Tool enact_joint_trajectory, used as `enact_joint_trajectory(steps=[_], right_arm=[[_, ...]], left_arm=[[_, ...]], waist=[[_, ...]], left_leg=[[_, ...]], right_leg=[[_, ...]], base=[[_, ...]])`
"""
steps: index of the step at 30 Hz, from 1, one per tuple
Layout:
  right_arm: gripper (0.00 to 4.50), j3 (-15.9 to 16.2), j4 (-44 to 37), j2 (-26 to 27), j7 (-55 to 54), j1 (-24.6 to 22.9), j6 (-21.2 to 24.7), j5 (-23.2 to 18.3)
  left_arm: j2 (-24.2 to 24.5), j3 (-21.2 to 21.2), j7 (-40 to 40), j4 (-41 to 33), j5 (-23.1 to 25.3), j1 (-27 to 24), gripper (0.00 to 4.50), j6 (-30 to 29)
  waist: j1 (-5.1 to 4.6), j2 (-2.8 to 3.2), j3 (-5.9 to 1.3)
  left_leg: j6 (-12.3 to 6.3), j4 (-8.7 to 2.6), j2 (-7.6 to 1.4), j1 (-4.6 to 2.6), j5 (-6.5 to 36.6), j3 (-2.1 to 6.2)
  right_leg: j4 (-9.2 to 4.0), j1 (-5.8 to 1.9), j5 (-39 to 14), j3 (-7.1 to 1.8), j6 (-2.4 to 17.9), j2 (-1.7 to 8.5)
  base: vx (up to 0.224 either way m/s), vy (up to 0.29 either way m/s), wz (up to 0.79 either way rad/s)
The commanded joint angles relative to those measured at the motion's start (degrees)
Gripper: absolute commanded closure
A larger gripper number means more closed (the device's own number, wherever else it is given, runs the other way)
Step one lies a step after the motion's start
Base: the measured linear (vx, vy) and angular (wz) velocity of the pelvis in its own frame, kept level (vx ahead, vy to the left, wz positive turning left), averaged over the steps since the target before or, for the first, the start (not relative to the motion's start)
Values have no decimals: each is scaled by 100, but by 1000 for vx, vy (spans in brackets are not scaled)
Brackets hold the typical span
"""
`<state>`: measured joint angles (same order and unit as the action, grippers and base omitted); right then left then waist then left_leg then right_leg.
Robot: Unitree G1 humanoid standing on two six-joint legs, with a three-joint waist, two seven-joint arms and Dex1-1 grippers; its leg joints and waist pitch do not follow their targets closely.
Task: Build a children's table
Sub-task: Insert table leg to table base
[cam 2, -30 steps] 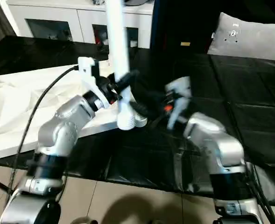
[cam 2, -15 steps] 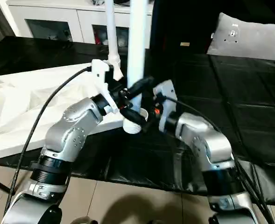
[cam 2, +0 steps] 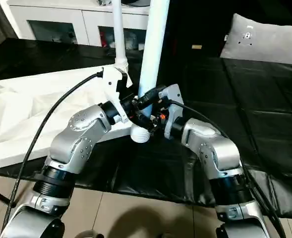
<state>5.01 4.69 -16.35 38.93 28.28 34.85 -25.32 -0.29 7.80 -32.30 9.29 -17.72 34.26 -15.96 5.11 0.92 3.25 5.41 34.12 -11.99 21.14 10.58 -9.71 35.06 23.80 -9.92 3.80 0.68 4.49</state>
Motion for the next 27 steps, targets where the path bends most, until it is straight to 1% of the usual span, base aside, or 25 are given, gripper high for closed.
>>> enact_joint_trajectory(steps=[1,2,3,4,5,7,10,12,13,14,16,18,20,21,24,26,27], right_arm=[[162,-59,54,-22,-69,63,60,28],[178,-66,48,-20,-72,55,71,19],[188,-68,45,-19,-72,52,74,17],[195,-75,37,-13,-77,42,89,14],[206,-79,36,-8,-82,41,98,14],[206,-86,35,-2,-87,39,109,16],[240,-95,41,12,-94,40,120,18],[249,-94,40,22,-97,40,122,24],[253,-90,38,28,-98,38,122,29],[255,-73,41,36,-99,36,115,48],[257,-45,59,58,-101,42,96,88],[259,-43,67,65,-103,48,95,94],[261,-19,112,90,-121,66,67,139],[261,-10,130,97,-128,74,55,152],[262,17,180,123,-144,99,29,189],[262,30,198,139,-149,109,19,208],[262,43,209,150,-150,116,13,221]], left_arm=[[41,65,-66,-55,23,43,261,82],[38,76,-82,-48,28,49,261,84],[36,79,-87,-49,28,49,261,83],[28,89,-108,-53,34,47,261,78],[24,90,-118,-51,38,48,261,75],[19,90,-141,-46,37,51,261,66],[21,106,-170,-68,4,51,261,-46],[-15,86,-219,-91,-101,41,261,-113],[-32,72,-218,-110,-138,34,205,-140],[-46,54,-220,-156,-199,28,191,-210],[-71,19,-292,-242,-355,32,185,-377],[-67,23,-335,-273,-392,29,156,-414],[-76,21,-349,-347,-424,15,138,-421],[-88,10,-339,-362,-429,14,138,-408],[-166,-102,-285,-406,-576,32,105,-473],[-214,-186,-276,-454,-722,44,105,-547],[-276,-291,-248,-511,-886,60,105,-642]], waist=[[13,-53,-453],[11,-43,-454],[13,-45,-458],[12,-35,-455],[10,-42,-456],[12,-39,-456],[12,-44,-458],[12,-41,-455],[12,-41,-453],[13,-46,-459],[14,-50,-455],[17,-48,-464],[11,-58,-453],[12,-58,-455],[11,-54,-455],[10,-58,-453],[10,-57,-448]], left_leg=[[-265,-312,-37,7,526,-27],[-256,-311,-38,-1,555,-28],[-255,-311,-37,0,544,-25],[-254,-313,-38,-1,553,-25],[-253,-311,-36,1,555,-27],[-250,-313,-35,1,561,-24],[-240,-313,-35,1,570,-24],[-239,-314,-36,-1,573,-24],[-234,-314,-36,1,574,-26],[-233,-307,-31,2,546,-29],[-245,-306,-31,3,533,-31],[-248,-303,-32,-5,522,-30],[-256,-309,-32,0,535,-29],[-256,-308,-29,2,537,-29],[-244,-307,-32,-1,538,-32],[-251,-307,-29,2,535,-33],[-247,-307,-29,0,557,-35]], right_leg=[[-372,-414,-733,-218,1030,254],[-373,-410,-715,-219,1044,251],[-367,-414,-690,-219,1052,252],[-368,-411,-680,-217,1063,249],[-367,-415,-670,-218,1064,249],[-366,-418,-672,-216,1066,249],[-367,-421,-706,-217,1058,251],[-369,-416,-708,-217,1062,251],[-366,-416,-711,-217,1070,254],[-356,-419,-669,-221,1080,251],[-356,-414,-660,-219,1107,250],[-355,-413,-674,-219,1108,250],[-364,-413,-685,-216,1092,245],[-363,-419,-701,-217,1087,249],[-367,-411,-772,-218,1063,253],[-367,-411,-745,-219,1083,249],[-368,-408,-770,-217,1084,247]], base=[[0,0,0],[0,0,0],[0,0,0],[0,0,0],[0,0,0],[0,0,0],[0,0,0],[0,0,0],[0,0,0],[0,0,0],[0,0,0],[0,0,0],[0,0,0],[0,0,0],[0,0,0],[0,0,0],[0,0,0]])
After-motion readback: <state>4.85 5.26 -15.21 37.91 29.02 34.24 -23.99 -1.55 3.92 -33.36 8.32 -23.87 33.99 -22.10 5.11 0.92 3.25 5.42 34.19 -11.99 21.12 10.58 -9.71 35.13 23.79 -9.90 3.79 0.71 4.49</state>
